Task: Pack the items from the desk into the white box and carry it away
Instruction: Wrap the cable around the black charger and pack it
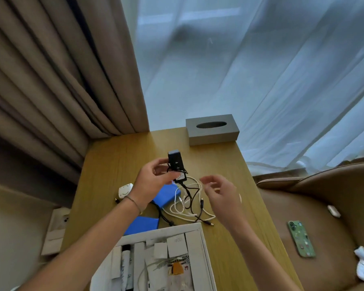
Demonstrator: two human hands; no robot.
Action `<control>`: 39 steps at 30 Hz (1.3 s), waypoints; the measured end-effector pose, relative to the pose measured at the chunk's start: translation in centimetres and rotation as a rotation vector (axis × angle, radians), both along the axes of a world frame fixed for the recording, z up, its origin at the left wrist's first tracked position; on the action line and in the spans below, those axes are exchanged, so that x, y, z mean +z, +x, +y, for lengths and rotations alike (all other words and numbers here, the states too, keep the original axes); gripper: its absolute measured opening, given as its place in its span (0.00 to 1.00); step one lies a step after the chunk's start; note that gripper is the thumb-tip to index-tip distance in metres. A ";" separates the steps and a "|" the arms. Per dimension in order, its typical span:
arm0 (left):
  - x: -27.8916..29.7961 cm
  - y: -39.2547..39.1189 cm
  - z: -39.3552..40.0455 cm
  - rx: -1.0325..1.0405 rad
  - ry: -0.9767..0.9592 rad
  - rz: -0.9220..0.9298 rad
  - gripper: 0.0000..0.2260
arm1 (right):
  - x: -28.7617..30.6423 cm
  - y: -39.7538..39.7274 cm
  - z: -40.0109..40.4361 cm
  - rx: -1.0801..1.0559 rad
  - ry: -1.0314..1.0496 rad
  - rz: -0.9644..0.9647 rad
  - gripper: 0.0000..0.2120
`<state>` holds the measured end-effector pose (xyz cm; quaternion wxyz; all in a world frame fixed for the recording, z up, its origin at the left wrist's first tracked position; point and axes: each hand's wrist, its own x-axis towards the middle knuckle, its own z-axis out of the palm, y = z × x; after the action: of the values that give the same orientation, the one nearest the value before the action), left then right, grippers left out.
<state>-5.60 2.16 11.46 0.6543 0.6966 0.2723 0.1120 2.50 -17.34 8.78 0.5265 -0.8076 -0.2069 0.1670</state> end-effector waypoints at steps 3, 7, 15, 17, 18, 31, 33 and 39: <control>2.3 -1.4 0.3 0.000 -0.176 -0.099 0.14 | 1.6 -0.3 1.8 0.105 0.038 -0.048 0.16; 4.8 -3.8 1.2 -0.107 -0.409 -0.215 0.19 | 3.5 -0.9 4.0 0.369 0.148 0.202 0.14; 6.7 -9.0 3.5 -0.146 -0.397 -0.172 0.17 | 4.8 -2.9 5.8 0.467 0.184 0.254 0.14; 6.6 -9.9 3.8 -0.024 -0.351 -0.126 0.14 | 5.1 -3.1 6.0 0.455 0.102 0.156 0.14; 6.5 -10.3 3.9 0.037 -0.318 -0.107 0.13 | 5.3 -3.3 6.1 0.467 0.053 0.103 0.13; 5.1 -14.3 3.4 0.100 0.709 0.106 0.16 | 11.5 -9.7 6.5 0.765 -0.398 -0.439 0.11; 5.3 -15.0 3.4 -0.044 0.719 0.120 0.18 | 12.3 -9.2 6.5 0.752 -0.386 -0.473 0.10; 6.6 -17.0 2.7 -0.374 0.455 0.080 0.22 | 11.8 -7.0 7.1 0.728 -0.136 -0.233 0.07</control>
<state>-22.62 4.88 18.09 0.4794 0.8673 0.1329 0.0202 -4.47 -10.27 20.57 0.3512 -0.7278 -0.5268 0.2634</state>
